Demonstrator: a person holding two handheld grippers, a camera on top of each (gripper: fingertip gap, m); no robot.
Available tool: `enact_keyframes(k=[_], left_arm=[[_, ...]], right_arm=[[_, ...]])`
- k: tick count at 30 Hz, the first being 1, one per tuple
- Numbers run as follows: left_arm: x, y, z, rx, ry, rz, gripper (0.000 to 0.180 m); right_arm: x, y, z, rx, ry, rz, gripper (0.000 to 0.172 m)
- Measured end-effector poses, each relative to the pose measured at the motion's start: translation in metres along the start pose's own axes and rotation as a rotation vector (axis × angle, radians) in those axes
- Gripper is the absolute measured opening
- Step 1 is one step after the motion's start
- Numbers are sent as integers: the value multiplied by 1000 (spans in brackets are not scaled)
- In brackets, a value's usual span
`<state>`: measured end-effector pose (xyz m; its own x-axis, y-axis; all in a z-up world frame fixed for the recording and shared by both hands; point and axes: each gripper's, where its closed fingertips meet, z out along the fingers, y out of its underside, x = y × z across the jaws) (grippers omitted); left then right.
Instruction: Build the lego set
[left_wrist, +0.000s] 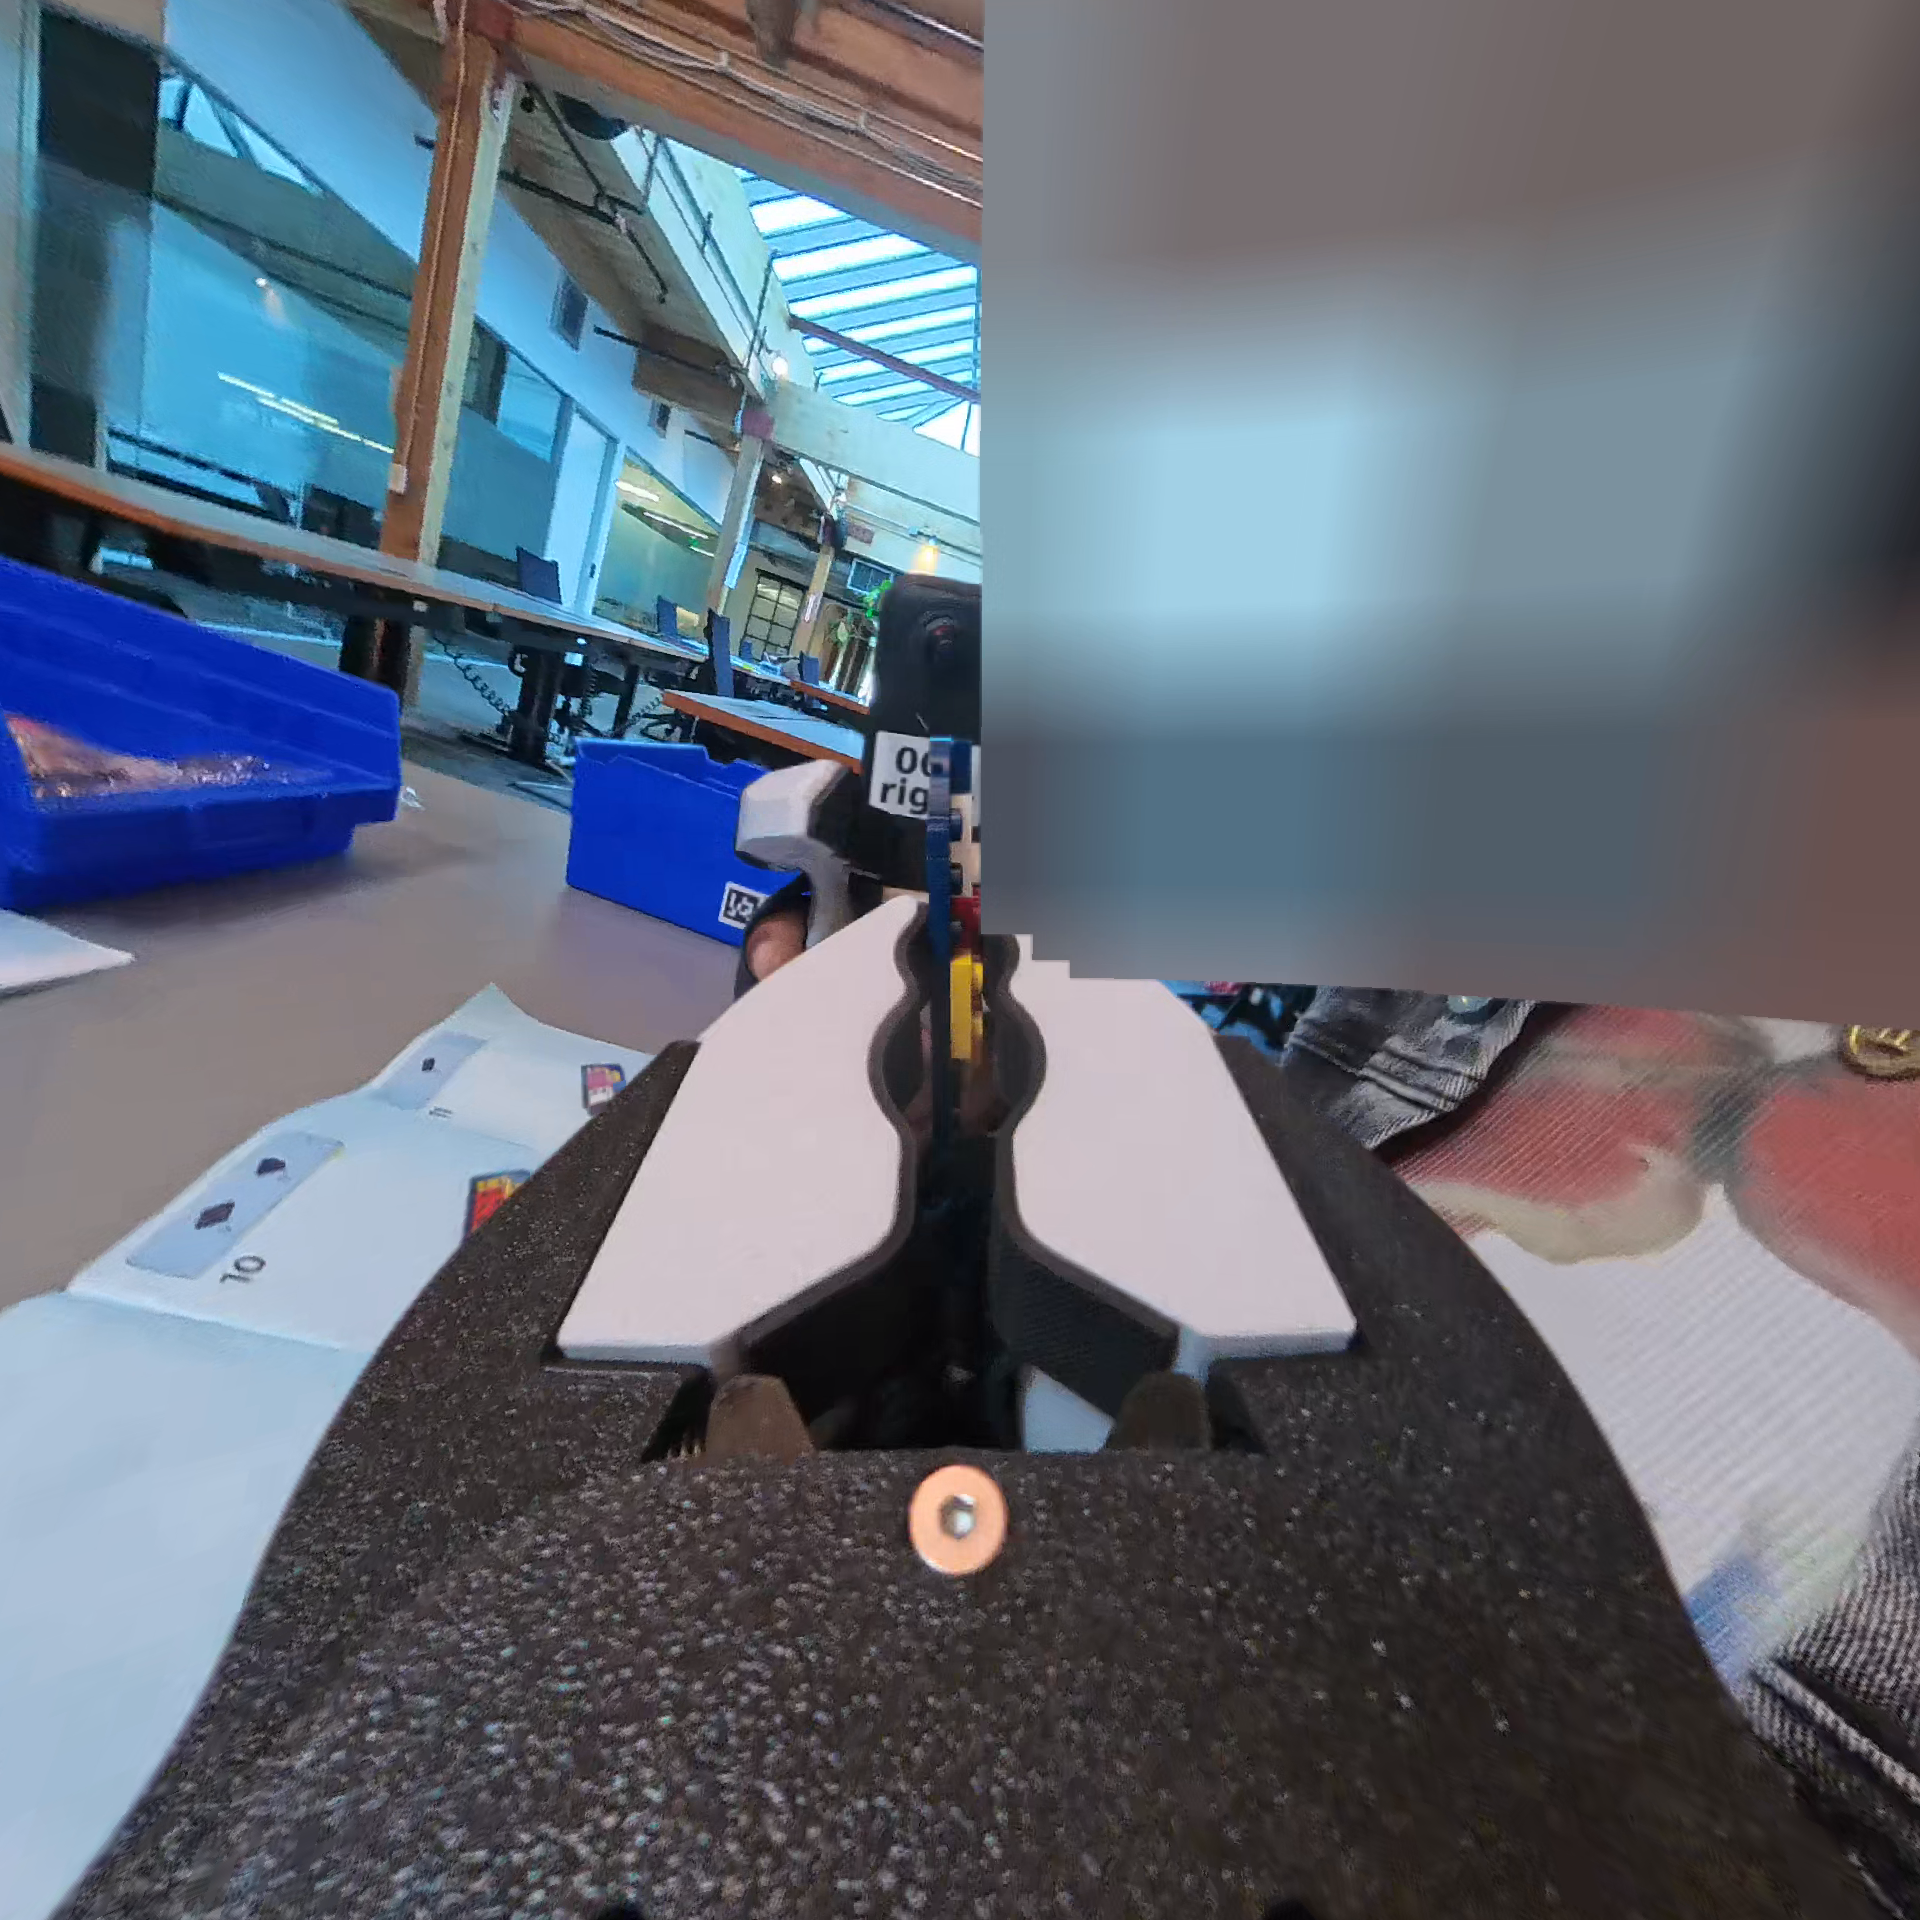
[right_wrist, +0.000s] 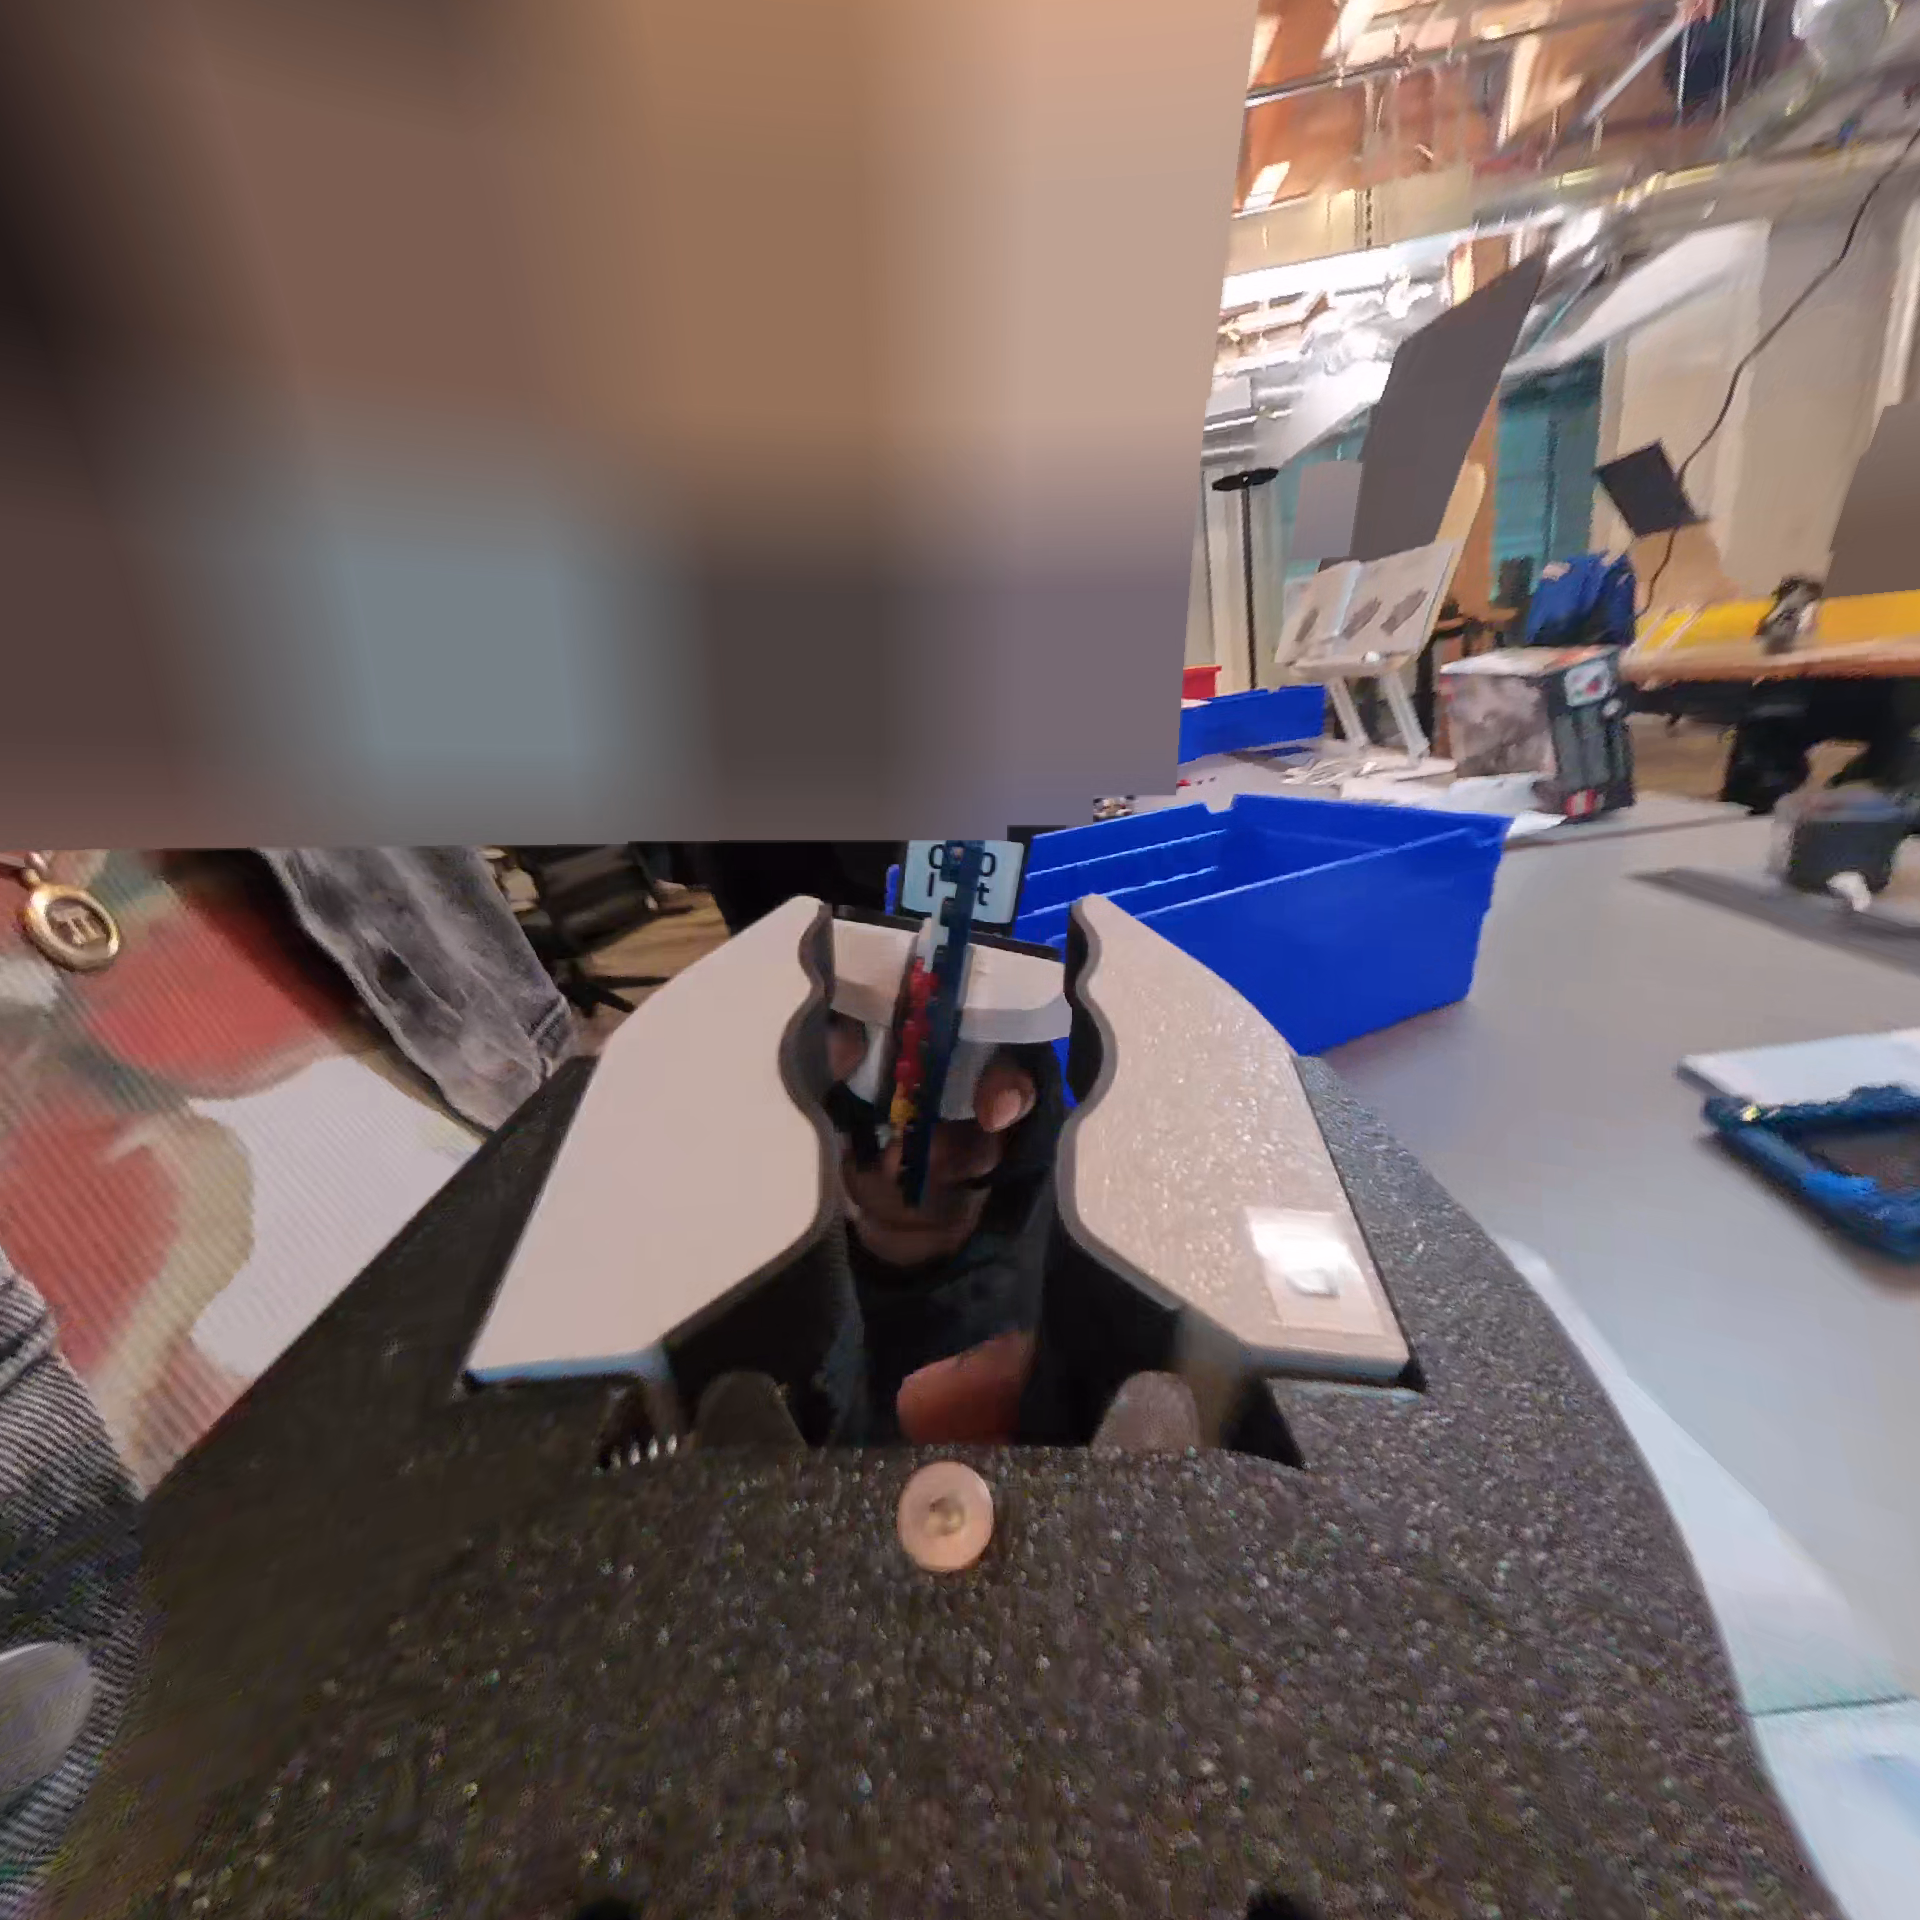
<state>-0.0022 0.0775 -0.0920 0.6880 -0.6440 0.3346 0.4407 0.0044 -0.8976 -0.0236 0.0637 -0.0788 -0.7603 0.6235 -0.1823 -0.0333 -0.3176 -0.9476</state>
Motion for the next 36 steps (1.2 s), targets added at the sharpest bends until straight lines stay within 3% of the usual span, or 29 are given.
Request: enact_keyframes(k=[5, 11, 15, 17, 19, 23, 25, 36], left_arm=[[-11, 7, -1, -27, -56, -55, 7], [-12, 14, 3, -81, -75, -50, 7], [-11, 15, 5, -119, -97, -10, 8], [-11, 16, 6, -151, -115, 33, 8], [-9, 18, 9, -177, -121, 67, 8], [-7, 18, 12, -211, -151, 143, 8], [-6, 18, 12, -233, -166, 204, 8], [12, 16, 13, -249, -124, 430, 8]], right_arm=[[7, -3, -1, 50, -5, 118, 36], [14, -4, -5, 42, 32, 82, 7], [12, -5, -7, 51, 18, 61, 7], [11, -6, -9, 59, 7, 65, 22], [6, -7, -10, 59, -24, 53, 12], [2, -6, -10, 51, -45, 25, 14], [-2, -7, -11, 54, -72, 3, 6], [-27, -10, -9, 56, -160, -179, 7]])
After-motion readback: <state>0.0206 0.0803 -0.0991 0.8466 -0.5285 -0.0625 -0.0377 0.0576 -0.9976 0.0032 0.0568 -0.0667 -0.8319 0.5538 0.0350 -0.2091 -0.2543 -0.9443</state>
